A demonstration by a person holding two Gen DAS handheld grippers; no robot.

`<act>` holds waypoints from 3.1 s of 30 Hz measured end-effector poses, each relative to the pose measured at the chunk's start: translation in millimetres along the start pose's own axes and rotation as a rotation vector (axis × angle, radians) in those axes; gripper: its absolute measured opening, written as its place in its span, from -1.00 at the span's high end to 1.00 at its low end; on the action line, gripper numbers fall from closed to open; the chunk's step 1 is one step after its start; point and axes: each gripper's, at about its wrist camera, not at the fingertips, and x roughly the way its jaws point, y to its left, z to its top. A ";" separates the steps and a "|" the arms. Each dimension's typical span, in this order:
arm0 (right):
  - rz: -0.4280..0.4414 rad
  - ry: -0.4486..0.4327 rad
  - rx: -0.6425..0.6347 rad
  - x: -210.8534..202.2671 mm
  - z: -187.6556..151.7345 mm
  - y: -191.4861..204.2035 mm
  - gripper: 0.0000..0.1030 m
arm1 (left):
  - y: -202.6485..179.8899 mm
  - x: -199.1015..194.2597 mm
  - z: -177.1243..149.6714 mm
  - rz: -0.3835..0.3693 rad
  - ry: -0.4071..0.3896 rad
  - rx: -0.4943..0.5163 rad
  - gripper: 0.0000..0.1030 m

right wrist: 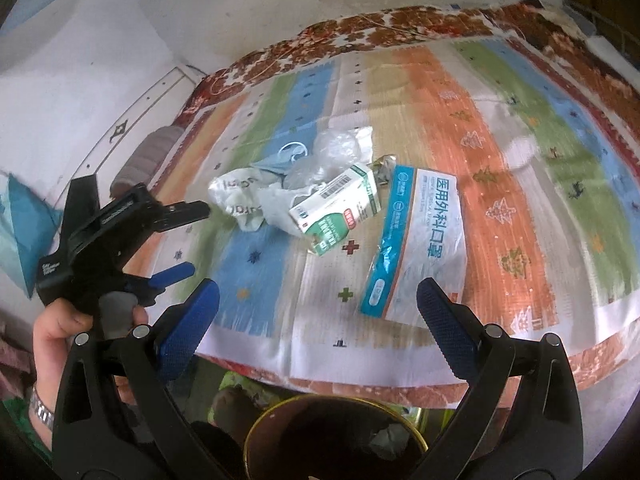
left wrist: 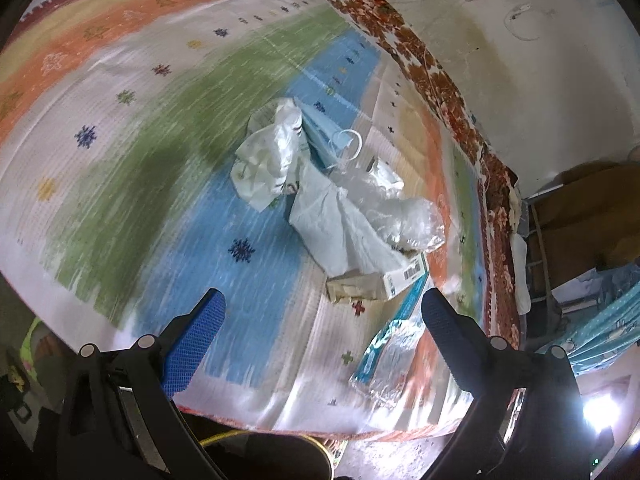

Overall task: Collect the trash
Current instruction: 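Move both open grippers back toward the remaining trash on the sheet, then grasp the white-green medicine box with the right gripper, then grasp the crumpled white plastic bag with left gripper while right lifts the box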

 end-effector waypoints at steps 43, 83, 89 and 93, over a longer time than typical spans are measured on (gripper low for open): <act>-0.010 0.024 0.211 127.0 72.8 -29.7 -0.78 | 4.9 94.3 21.5 -0.085 0.007 0.115 0.84; -0.078 0.192 0.181 127.2 56.0 -23.2 0.49 | -7.3 76.5 16.1 -0.057 -0.024 0.163 0.95; -0.060 0.189 0.108 101.8 48.6 2.6 0.50 | -1.2 64.5 1.9 -0.044 -0.011 0.131 0.96; -0.114 0.185 0.008 83.0 37.4 10.2 0.50 | -1.9 51.3 -5.1 -0.043 -0.017 0.122 0.96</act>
